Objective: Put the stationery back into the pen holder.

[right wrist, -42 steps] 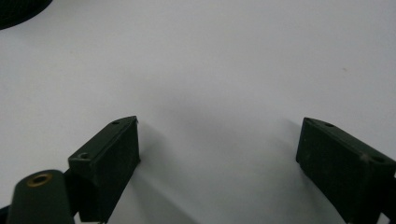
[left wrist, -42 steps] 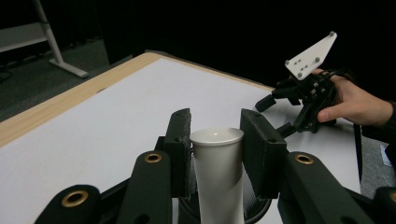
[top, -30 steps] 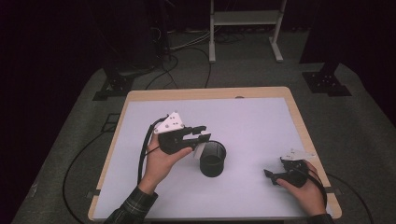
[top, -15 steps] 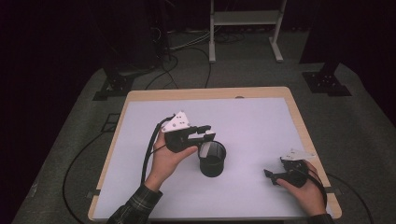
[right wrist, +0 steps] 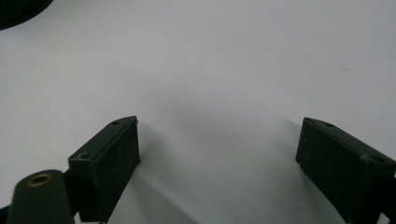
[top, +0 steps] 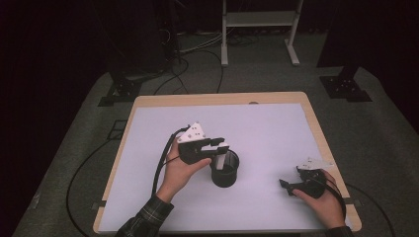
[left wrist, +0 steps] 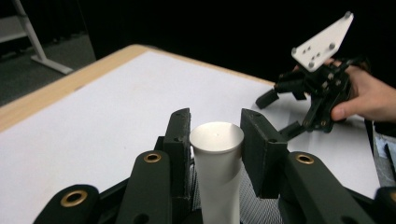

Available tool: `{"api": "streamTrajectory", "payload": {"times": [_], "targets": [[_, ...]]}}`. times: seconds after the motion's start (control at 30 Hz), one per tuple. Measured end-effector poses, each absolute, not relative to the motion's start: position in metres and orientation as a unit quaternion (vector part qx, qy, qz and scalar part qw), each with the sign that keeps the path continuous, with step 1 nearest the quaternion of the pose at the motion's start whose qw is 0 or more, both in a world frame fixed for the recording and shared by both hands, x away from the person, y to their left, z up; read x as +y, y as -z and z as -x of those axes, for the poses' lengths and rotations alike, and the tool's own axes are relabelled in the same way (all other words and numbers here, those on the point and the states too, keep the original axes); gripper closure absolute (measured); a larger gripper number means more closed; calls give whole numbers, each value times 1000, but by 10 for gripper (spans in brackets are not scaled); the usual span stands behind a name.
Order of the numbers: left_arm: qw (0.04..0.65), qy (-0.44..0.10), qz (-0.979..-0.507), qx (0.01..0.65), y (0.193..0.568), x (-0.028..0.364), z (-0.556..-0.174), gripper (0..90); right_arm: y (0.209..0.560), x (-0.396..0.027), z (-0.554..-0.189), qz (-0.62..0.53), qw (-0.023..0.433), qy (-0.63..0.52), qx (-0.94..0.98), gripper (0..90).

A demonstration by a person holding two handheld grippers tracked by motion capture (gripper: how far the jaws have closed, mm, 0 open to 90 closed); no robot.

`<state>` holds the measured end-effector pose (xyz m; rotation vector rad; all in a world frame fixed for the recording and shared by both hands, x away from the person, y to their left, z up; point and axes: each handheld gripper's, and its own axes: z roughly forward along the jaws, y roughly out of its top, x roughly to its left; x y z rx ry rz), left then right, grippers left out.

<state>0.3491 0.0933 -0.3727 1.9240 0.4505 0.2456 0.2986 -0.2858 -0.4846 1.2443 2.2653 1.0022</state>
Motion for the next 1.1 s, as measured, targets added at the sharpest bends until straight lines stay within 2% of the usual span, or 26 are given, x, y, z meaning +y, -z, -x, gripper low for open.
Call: {"api": "streamTrajectory", "payload": {"times": [0.8, 1.1], "targets": [[489, -81, -847, 192, 405, 88, -348, 644, 485, -286, -299, -441, 183, -355, 803, 121], [493, -80, -844, 195, 406, 89, -347, 622, 485, -286, -299, -441, 183, -355, 803, 122]]}}
